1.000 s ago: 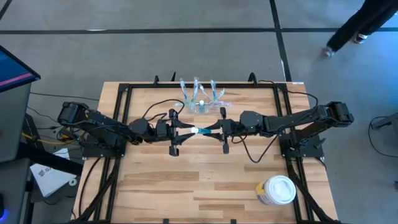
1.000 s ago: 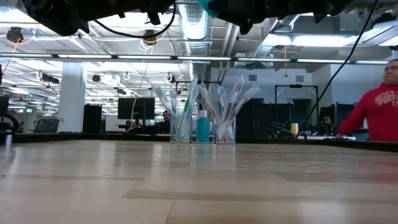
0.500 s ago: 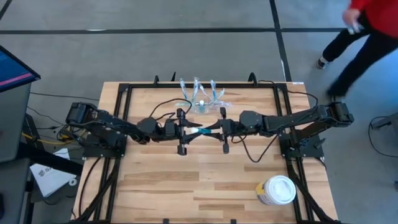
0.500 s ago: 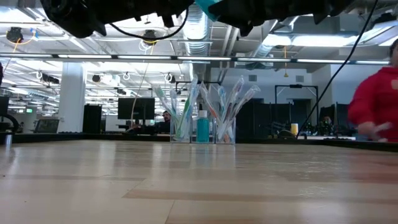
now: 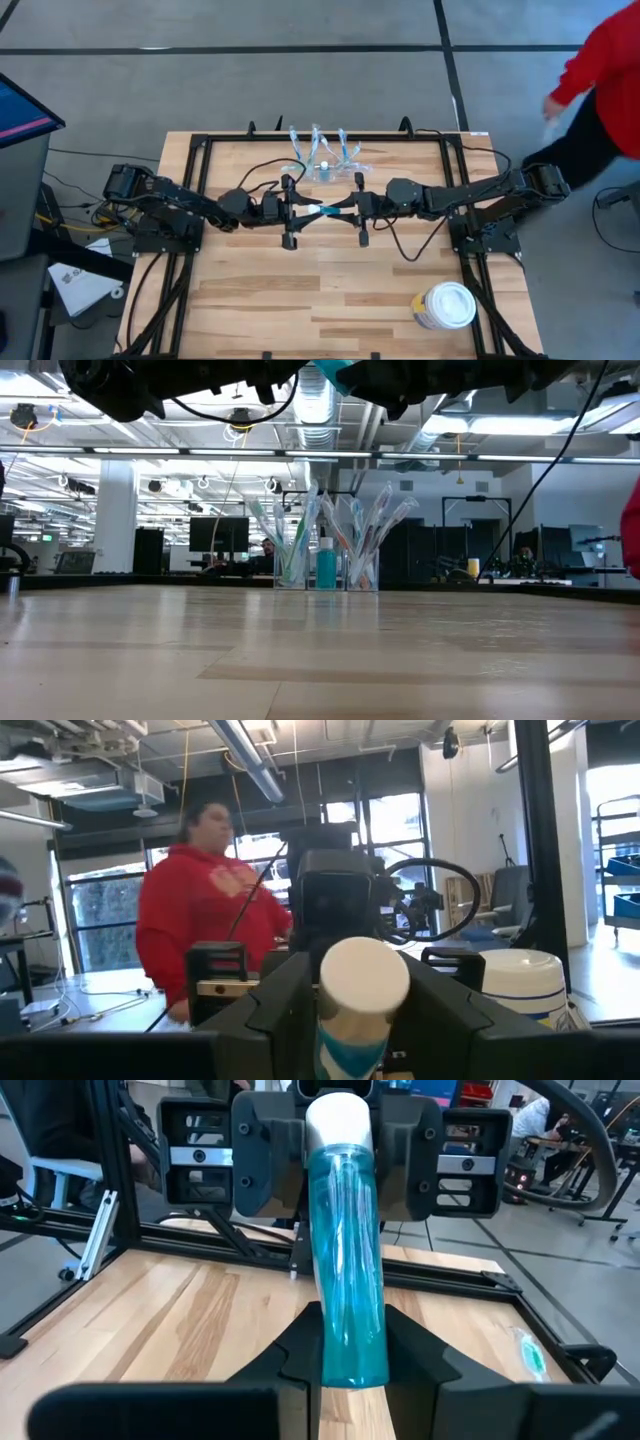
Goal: Pick & Place toothbrushing station
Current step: Put the blue mouthwash into the transparent organizer
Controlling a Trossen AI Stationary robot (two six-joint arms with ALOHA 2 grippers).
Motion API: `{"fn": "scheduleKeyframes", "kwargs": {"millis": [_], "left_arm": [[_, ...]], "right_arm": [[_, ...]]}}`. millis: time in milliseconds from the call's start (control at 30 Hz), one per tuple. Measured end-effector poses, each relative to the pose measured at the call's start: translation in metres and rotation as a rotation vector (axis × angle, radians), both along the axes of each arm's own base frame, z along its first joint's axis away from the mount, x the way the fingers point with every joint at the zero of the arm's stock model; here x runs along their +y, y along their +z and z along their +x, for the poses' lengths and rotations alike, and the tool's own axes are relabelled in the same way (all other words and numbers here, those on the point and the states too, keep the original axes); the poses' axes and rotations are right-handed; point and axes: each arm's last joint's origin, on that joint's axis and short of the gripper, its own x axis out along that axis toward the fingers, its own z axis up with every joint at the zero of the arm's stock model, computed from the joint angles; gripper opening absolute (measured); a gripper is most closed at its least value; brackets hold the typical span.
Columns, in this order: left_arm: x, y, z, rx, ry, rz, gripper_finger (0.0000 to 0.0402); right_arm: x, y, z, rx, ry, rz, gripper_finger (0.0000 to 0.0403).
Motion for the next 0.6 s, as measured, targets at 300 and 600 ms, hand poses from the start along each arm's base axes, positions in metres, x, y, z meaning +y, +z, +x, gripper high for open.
{"fn": "scheduleKeyframes", "kwargs": {"millis": [300, 600], "left_arm": [[-0.0013, 0.0005, -0.0004, -0.006, -0.006, -0.004, 0.0131], [-0.0011, 0.0054, -0.0032, -0.028, -0.006, -0.005, 0.0131]], "right_arm": [[-0.0001, 0.0000, 0.0000, 0.000, 0.000, 0.000, 0.0065], [0.0000, 0.0000, 0.0000, 0.000, 0.000, 0.000, 0.0065]]}}
